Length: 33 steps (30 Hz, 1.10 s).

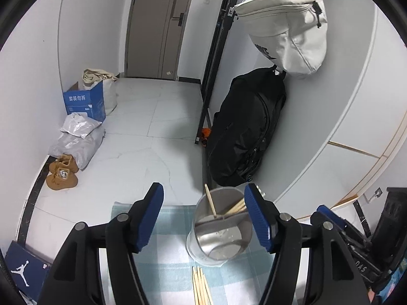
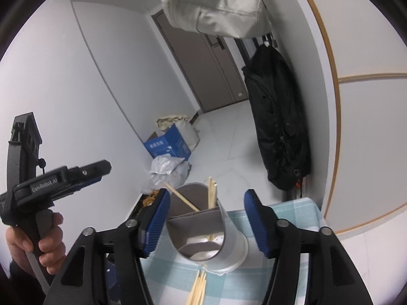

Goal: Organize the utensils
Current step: 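Move both open tools back down to the remaining chopsticks on the cloth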

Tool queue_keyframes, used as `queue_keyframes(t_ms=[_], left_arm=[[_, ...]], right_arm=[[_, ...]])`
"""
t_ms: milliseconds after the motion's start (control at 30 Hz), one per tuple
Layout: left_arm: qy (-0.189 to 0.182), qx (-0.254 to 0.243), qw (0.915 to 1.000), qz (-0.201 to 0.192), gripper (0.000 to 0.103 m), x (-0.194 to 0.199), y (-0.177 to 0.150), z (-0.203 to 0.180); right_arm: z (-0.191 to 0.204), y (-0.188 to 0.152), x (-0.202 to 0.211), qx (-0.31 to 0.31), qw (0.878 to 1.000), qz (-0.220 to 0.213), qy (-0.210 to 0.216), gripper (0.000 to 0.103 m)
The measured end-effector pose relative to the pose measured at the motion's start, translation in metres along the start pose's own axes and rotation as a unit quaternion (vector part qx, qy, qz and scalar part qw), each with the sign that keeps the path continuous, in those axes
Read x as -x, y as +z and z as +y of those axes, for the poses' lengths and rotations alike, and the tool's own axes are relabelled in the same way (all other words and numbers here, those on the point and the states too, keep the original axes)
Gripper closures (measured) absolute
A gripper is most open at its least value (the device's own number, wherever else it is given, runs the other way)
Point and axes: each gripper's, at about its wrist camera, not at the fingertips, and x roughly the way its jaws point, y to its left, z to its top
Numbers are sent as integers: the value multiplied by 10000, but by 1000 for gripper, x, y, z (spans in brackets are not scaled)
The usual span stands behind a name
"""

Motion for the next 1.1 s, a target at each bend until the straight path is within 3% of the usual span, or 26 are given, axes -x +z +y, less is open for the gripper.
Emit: queue_keyframes(t_ms=[367, 433, 500, 700, 900, 1100], left_arm=[[237, -210, 9989, -352, 41, 32, -30, -7], [290, -228, 9986, -390, 39, 35, -35, -7], [304, -242, 9983, -444, 29, 38, -42, -7], [392, -441, 9958, -696, 28, 45, -65, -7], [511, -287, 9963, -630, 28, 33, -89, 7], [513, -19, 9982, -298, 28, 7, -112, 27]], right_arm=[[18, -23, 31, 25, 9999, -136, 53, 27], [19, -28, 33, 30, 9999, -124, 49, 25], [22, -35, 36, 49, 9999, -104, 35, 24], [26, -53, 37, 104, 9999, 15, -13, 20], [23, -80, 31, 197, 9994, 200, -183, 19], [19, -102, 14, 267, 9976, 542, -348, 19]])
